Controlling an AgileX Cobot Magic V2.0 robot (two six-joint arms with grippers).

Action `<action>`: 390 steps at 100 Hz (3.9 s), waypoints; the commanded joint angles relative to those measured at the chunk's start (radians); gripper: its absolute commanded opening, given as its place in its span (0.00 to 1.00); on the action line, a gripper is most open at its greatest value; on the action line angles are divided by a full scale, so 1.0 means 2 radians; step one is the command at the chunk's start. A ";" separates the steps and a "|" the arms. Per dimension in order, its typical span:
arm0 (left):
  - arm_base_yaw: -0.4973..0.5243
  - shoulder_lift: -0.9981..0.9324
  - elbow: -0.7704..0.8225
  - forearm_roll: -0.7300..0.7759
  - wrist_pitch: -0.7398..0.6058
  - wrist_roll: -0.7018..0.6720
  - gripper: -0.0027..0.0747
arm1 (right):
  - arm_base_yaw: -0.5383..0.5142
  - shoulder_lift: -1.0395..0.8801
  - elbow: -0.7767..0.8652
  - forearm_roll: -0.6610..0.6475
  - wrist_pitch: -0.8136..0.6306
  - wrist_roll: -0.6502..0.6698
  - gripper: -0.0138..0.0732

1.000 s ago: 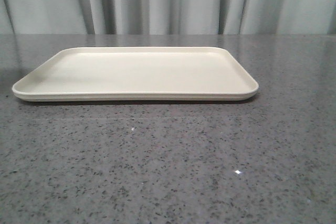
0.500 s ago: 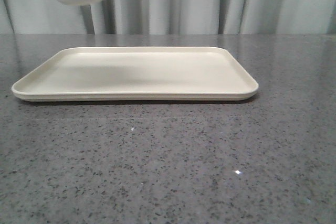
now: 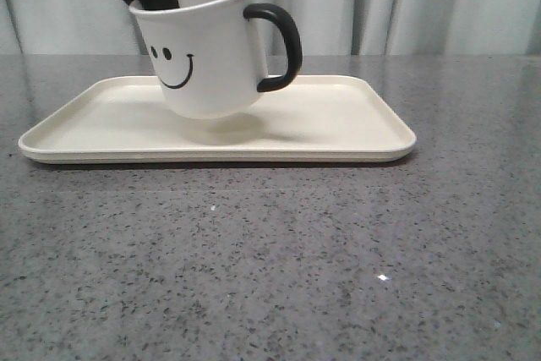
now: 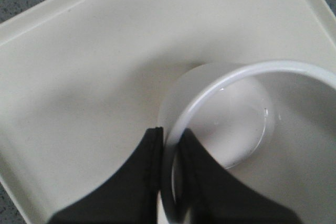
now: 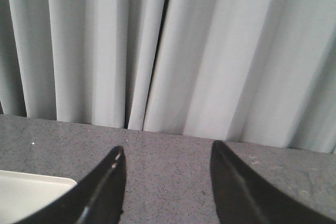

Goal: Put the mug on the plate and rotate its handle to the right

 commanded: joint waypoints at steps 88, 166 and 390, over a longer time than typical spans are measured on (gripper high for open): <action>-0.004 0.005 -0.018 -0.016 -0.034 0.000 0.01 | 0.001 0.007 -0.015 -0.008 -0.033 -0.004 0.60; -0.004 0.005 -0.018 -0.016 -0.019 0.000 0.24 | 0.001 0.007 -0.015 -0.008 -0.028 -0.004 0.60; -0.003 -0.438 -0.007 0.237 0.091 -0.084 0.19 | 0.001 0.007 -0.015 -0.007 -0.028 -0.004 0.60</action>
